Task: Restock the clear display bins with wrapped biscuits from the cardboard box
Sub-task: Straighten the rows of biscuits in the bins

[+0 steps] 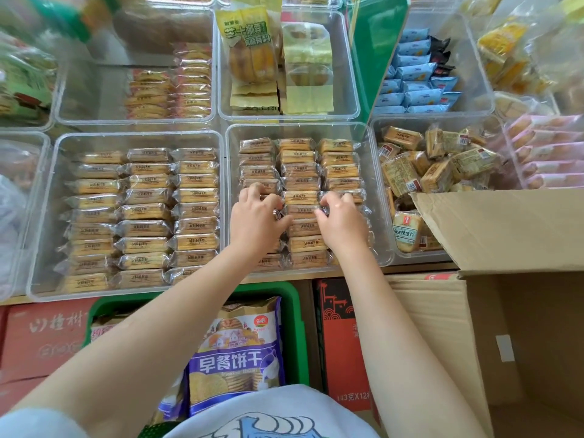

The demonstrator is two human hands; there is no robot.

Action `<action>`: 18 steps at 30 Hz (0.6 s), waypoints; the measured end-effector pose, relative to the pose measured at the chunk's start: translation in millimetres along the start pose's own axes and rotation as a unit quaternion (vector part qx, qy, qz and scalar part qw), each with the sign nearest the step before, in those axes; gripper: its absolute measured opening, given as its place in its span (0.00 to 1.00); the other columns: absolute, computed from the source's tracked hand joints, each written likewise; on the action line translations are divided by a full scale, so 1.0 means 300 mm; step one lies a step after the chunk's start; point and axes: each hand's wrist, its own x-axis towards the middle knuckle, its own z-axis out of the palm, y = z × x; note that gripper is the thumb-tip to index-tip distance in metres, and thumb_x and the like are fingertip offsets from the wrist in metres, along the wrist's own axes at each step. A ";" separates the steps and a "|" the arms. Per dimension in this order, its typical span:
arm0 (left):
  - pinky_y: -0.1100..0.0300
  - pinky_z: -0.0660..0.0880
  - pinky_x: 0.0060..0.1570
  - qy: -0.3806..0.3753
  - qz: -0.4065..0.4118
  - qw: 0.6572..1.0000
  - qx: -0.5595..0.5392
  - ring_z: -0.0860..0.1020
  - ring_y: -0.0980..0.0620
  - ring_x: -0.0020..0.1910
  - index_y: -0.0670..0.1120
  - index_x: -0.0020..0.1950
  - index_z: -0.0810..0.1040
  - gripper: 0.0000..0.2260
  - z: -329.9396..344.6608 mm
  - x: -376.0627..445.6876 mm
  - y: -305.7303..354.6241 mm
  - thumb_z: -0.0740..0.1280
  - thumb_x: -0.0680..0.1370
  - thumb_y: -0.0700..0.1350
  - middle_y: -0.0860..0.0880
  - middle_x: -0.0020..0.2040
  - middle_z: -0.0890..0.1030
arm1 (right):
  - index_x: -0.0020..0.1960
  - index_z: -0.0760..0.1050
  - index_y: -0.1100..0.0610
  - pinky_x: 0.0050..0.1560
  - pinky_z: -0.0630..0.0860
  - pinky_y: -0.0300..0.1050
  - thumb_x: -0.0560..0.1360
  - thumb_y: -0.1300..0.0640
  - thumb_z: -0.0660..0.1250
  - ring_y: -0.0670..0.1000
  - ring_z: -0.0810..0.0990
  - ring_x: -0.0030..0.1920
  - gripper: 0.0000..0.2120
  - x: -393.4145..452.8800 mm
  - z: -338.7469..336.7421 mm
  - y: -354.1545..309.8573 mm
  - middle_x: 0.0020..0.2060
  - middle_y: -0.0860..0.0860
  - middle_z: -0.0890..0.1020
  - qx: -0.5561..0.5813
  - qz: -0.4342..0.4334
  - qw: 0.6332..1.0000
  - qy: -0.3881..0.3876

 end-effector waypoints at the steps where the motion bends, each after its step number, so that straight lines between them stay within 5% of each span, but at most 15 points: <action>1: 0.49 0.70 0.60 -0.006 -0.005 1.000 0.005 0.69 0.43 0.67 0.49 0.58 0.82 0.17 0.005 0.006 -0.001 0.69 0.77 0.60 0.44 0.68 0.72 | 0.64 0.73 0.52 0.40 0.70 0.47 0.83 0.49 0.62 0.56 0.76 0.45 0.13 0.007 0.004 0.002 0.64 0.55 0.72 0.000 0.015 1.000 -0.006; 8: 0.50 0.71 0.59 -0.006 -0.046 0.999 0.019 0.67 0.44 0.66 0.53 0.54 0.82 0.16 0.026 0.029 0.014 0.68 0.76 0.63 0.46 0.67 0.71 | 0.50 0.75 0.52 0.42 0.68 0.46 0.80 0.48 0.67 0.55 0.75 0.46 0.08 0.048 0.015 0.009 0.59 0.53 0.73 0.057 0.075 0.995 -0.032; 11: 0.50 0.70 0.60 -0.014 -0.060 0.998 0.015 0.66 0.44 0.68 0.54 0.54 0.84 0.16 0.024 0.029 0.022 0.68 0.76 0.64 0.46 0.68 0.71 | 0.48 0.75 0.51 0.45 0.68 0.47 0.80 0.50 0.67 0.58 0.76 0.51 0.05 0.066 0.021 0.017 0.63 0.55 0.73 0.089 0.085 0.992 -0.039; 18: 0.46 0.68 0.64 -0.052 -0.072 0.996 0.025 0.61 0.42 0.73 0.56 0.57 0.84 0.18 0.004 0.031 0.044 0.62 0.80 0.65 0.44 0.74 0.65 | 0.49 0.76 0.51 0.46 0.68 0.47 0.81 0.52 0.65 0.56 0.75 0.49 0.04 0.061 0.029 0.026 0.55 0.51 0.71 0.115 0.079 0.990 -0.019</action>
